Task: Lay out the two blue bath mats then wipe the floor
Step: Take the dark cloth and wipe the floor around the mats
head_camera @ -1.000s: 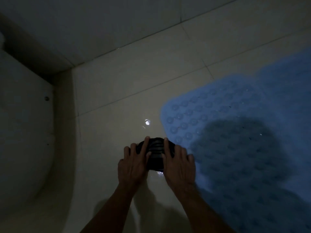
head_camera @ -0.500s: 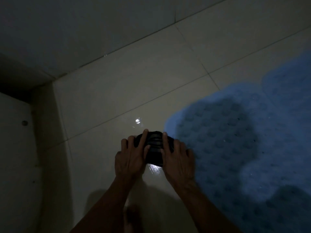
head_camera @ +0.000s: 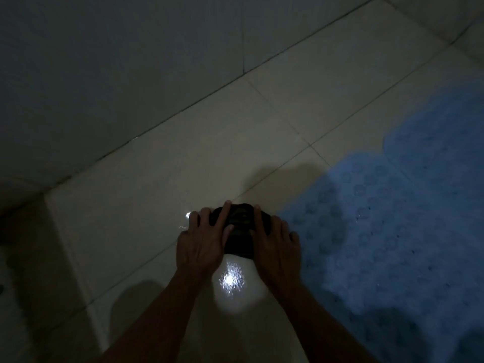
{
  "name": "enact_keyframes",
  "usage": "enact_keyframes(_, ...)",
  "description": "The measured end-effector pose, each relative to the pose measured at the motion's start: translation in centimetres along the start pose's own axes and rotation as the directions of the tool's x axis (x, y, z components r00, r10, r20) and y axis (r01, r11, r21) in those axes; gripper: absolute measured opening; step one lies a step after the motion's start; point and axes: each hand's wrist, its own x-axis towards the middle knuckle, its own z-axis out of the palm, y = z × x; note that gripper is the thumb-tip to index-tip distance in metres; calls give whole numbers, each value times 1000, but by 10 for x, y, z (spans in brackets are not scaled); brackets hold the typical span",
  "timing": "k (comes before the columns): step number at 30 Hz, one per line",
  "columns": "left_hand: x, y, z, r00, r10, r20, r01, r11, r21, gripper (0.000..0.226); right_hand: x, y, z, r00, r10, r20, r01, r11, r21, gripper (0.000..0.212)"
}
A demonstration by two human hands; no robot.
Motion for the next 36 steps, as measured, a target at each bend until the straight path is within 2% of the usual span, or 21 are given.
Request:
enact_keyframes(12, 79, 9, -6, 975, 218, -47, -216, 975, 47, 54, 50, 2, 7, 968, 248, -49, -249, 968, -21, 56)
enact_keyframes(18, 109, 23, -9, 962, 272, -32, -270, 962, 43, 53, 65, 12, 5, 942, 333, -43, -334, 943, -11, 54)
enact_keyframes(22, 125, 37, -13, 959, 282, -29, -280, 958, 56, 53, 80, 27, 1, 942, 336, 12, -336, 942, -16, 61)
enact_keyframes(26, 142, 55, -17, 959, 283, -21, -281, 956, 78, 52, 96, 49, -3, 941, 339, -3, -339, 940, -36, 58)
enact_keyframes(33, 174, 90, -24, 965, 262, 30, -264, 960, 98, 52, 125, 83, -3, 926, 376, 39, -378, 921, 94, 56)
enact_keyframes(36, 192, 109, -28, 963, 268, 43, -271, 954, 129, 54, 140, 101, -1, 921, 389, 18, -390, 920, 48, 55)
